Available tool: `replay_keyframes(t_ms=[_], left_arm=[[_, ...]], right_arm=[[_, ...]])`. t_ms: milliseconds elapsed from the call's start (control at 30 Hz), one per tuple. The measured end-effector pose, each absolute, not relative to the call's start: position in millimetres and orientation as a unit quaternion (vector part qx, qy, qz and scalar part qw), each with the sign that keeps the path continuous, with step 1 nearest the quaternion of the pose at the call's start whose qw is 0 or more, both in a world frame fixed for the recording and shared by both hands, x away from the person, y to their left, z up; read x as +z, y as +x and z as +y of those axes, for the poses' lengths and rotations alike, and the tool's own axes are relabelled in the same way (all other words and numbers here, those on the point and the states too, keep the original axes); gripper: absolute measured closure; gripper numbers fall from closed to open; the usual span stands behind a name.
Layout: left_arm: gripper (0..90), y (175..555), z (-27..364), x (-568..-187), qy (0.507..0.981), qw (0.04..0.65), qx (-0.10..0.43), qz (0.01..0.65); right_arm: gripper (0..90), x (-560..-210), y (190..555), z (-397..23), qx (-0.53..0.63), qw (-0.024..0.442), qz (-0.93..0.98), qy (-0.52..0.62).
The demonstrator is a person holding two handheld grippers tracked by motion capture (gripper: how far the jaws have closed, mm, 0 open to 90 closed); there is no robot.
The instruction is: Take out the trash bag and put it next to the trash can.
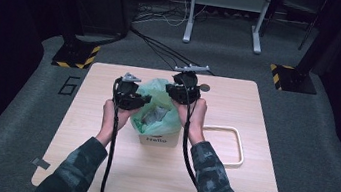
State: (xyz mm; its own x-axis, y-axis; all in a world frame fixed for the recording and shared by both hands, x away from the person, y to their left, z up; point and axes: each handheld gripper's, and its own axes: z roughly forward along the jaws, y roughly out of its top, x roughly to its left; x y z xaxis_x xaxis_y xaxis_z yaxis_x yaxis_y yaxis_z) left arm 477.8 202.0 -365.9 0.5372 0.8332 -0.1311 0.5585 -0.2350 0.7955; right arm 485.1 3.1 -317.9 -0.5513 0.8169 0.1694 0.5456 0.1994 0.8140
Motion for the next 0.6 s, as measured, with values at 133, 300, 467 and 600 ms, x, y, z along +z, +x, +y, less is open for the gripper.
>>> replay_keyframes(t_ms=[133, 300, 467, 600], left_arm=[[79.7, 480, 200, -374, 0.775, 0.413, 0.150, 0.454], [78.0, 483, 196, -384, 0.787, 0.397, 0.138, 0.452], [57.4, 485, 200, -384, 0.785, 0.394, 0.131, 0.459], [42.0, 486, 208, -378, 0.773, 0.397, 0.142, 0.474]], right_arm=[[90.0, -348, 493, 6, 0.409, 0.128, 0.775, 0.465], [89.8, -386, 500, 3, 0.361, 0.106, 0.791, 0.482], [77.7, -370, 497, -9, 0.389, 0.106, 0.785, 0.470], [62.6, -346, 492, -26, 0.419, 0.128, 0.767, 0.469]])
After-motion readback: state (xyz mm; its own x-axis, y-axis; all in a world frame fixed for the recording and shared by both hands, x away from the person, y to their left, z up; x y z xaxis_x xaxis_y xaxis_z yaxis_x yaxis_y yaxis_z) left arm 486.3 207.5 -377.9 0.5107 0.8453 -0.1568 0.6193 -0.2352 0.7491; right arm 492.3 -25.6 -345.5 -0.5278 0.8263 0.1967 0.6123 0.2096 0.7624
